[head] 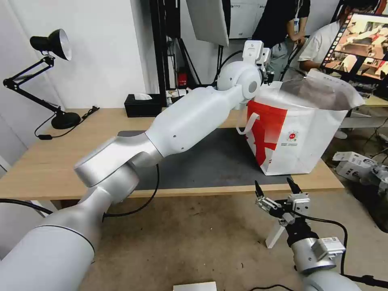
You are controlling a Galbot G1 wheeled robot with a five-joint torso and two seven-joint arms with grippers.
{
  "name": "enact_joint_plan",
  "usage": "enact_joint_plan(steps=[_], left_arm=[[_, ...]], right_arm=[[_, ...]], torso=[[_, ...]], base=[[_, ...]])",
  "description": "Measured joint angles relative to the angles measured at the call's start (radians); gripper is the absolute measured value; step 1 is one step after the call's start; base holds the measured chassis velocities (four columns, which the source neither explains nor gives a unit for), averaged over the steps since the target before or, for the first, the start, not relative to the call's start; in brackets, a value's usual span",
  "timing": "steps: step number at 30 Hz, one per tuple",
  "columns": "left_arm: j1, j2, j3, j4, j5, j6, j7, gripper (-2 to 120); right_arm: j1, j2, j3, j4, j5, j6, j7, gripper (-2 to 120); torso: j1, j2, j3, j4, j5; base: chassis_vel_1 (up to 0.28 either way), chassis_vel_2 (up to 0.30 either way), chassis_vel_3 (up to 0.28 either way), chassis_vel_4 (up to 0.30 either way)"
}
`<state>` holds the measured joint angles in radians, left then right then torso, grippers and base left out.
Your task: Pick up the trash from the table and place it into the takeout bag.
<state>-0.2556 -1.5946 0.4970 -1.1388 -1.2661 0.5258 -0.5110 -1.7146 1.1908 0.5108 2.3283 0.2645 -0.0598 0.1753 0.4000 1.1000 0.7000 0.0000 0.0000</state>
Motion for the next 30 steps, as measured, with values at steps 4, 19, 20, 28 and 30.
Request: enact_joint_plan(steps=[4, 19, 20, 28, 30], left_arm=[[0.023, 0.007, -0.032, -0.035, 0.006, -0.006, -0.019, 71], [0.498, 0.521, -0.247, -0.704, 0.146, -0.195, -0.129, 100], [0.572, 0.571, -0.300, -0.761, 0.158, -0.197, -0.117, 100], [1.175, 0.768, -0.754, -0.997, 0.336, -0.263, 0.035, 100], [1.282, 0.753, -0.840, -1.028, 0.383, -0.278, 0.072, 100]], right_arm=[[0.002, -0.002, 0.004, 0.000, 0.006, 0.000, 0.000, 100], [0.021, -0.016, 0.008, 0.000, 0.024, -0.007, 0.003, 100], [0.019, -0.020, 0.007, 0.000, 0.024, -0.008, 0.002, 100], [0.011, -0.021, -0.003, -0.004, 0.023, -0.008, 0.001, 100], [0.009, -0.018, -0.001, -0.003, 0.023, -0.007, 0.002, 100]], torso=[[0.000, 0.000, 0.000, -0.0004, 0.0000], [0.000, 0.000, 0.000, 0.0001, -0.0009], [0.000, 0.000, 0.000, 0.0000, -0.0008], [0.000, 0.000, 0.000, 0.0006, -0.0006], [0.000, 0.000, 0.000, 0.0000, -0.0004]], base=[[0.000, 0.000, 0.000, 0.000], [0.000, 0.000, 0.000, 0.000], [0.000, 0.000, 0.000, 0.000], [0.000, 0.000, 0.000, 0.000], [0.000, 0.000, 0.000, 0.000]])
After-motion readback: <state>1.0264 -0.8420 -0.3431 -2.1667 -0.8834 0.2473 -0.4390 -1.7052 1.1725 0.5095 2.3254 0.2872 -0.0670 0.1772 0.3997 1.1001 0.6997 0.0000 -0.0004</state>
